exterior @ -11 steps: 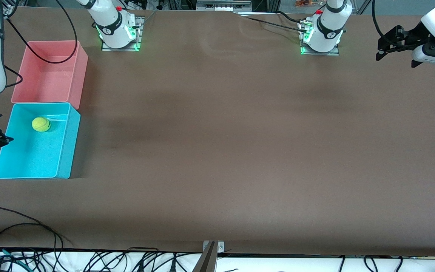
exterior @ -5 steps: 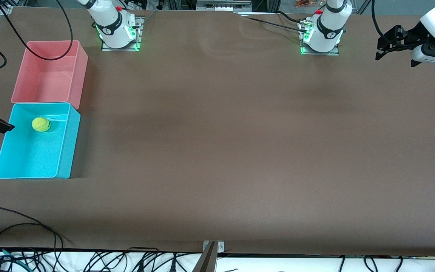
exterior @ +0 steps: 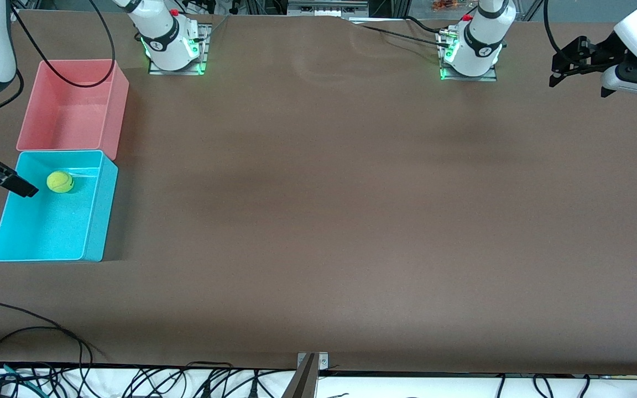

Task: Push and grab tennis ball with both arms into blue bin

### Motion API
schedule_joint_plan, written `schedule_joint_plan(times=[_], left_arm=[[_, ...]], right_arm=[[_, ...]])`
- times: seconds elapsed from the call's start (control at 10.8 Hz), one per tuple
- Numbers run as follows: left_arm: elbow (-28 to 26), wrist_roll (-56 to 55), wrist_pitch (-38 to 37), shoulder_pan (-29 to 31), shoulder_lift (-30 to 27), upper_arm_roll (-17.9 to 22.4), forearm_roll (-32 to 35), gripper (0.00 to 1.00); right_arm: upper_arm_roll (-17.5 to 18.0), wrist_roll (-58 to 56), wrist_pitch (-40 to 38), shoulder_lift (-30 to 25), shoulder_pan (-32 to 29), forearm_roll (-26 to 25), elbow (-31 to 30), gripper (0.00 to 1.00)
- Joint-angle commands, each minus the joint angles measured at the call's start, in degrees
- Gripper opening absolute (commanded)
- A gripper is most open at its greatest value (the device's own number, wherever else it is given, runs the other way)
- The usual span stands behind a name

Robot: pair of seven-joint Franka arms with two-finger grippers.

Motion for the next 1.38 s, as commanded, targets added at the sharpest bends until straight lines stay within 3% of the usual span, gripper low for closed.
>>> schedule_joint_plan(times=[0.0,0.18,0.37,0.65,1.02,1.29], left_arm=[[1.28,-0.84,-1.18,-0.01,0.44,-0.16,-0.12,1.00],[1.28,-0.75,-1.27,0.08,0.36,0.02,-0.13,1.00],[1.28,-0.84,-1.27,0.08,0.36,-0.15,-0.12,1.00],[1.28,-0.84,-1.27,-0.01,0.36,-0.07,-0.12,1.00],[1.28,-0.84,-1.27,0.08,0.44,0.02,-0.12,1.00],[1.28,-0.84,-1.27,0.08,0.44,0.02,-0.12,1.00]], right_arm=[[0.79,-1.61,-0.50,-1.84,-1.00,0.11,-1.62,1.00],[0.97,-5.72,-0.69,-3.14,-1.00,2.37,-1.62,1.00],[0.70,-15.79,-1.82,-3.94,-2.13,9.40,-0.22,1.00],[0.70,-25.69,-5.08,-4.47,-2.49,13.61,0.74,1.00],[1.14,-25.95,-5.26,-5.70,-2.84,14.08,1.01,1.00],[5.53,-25.96,-5.26,-5.97,-6.00,12.07,0.49,1.00]])
